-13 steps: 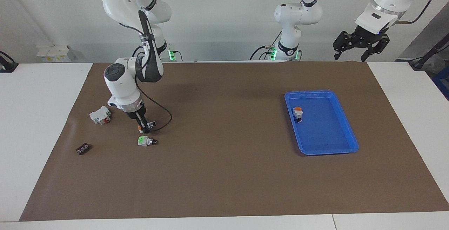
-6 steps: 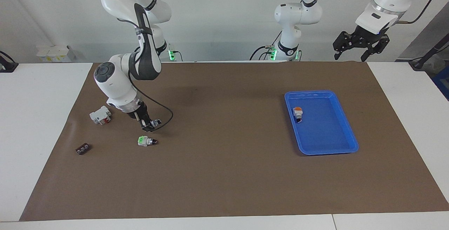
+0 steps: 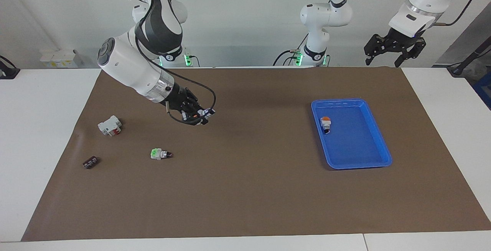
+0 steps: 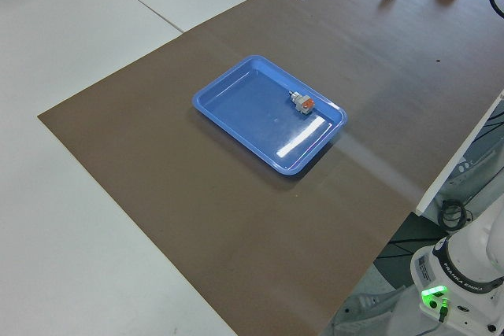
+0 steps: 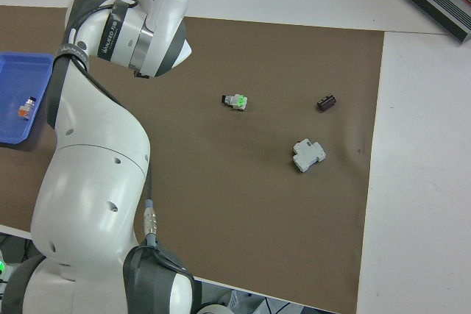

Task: Turn and place switch with both arms
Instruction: 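Lift the orange switch with the right gripper toward the table center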

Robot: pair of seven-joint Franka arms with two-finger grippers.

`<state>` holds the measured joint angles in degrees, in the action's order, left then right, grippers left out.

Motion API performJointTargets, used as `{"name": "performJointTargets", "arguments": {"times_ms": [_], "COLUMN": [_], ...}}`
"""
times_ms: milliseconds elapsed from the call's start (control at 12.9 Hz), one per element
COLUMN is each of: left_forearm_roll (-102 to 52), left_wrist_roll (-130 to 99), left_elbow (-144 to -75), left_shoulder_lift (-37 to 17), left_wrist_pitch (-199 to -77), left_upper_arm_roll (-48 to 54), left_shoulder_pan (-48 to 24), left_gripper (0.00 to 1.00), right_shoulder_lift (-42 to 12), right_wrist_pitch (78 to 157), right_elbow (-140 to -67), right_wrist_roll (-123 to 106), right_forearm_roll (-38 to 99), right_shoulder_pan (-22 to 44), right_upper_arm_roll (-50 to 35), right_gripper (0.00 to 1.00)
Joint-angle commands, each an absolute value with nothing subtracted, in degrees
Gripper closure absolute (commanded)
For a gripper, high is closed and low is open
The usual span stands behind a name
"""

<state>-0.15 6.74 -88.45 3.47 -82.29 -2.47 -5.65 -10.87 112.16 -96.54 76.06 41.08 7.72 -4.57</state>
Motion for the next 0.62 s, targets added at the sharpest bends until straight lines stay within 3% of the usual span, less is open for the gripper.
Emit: {"name": "performJointTargets", "arguments": {"times_ms": [0, 154, 541], "left_forearm_roll": [-0.5, -0.5, -0.5], "left_wrist_roll": [6.2, 6.2, 6.2], "left_elbow": [-89.6, -89.6, -89.6], "left_shoulder_lift": [4.6, 4.6, 4.6], "left_wrist_pitch": [-81.9, -81.9, -82.0], "left_upper_arm_roll": [-2.3, -2.3, -1.9], "left_shoulder_pan": [-5.3, -5.3, -6.2], "left_gripper": [0.0, 0.0, 0.0], "right_shoulder_lift": [-10.9, -11.2, -11.4], "right_wrist_pitch": [112.1, 112.8, 124.4], "right_elbow": [-92.8, -91.5, -91.3], "right_wrist_roll": [78.6, 79.5, 82.4], "right_forearm_roll": [46.3, 47.8, 50.7], "right_shoulder_pan": [7.8, 8.9, 17.2], "right_upper_arm_roll": [-6.0, -6.2, -6.2], "right_gripper": [1.0, 1.0, 1.0]}}
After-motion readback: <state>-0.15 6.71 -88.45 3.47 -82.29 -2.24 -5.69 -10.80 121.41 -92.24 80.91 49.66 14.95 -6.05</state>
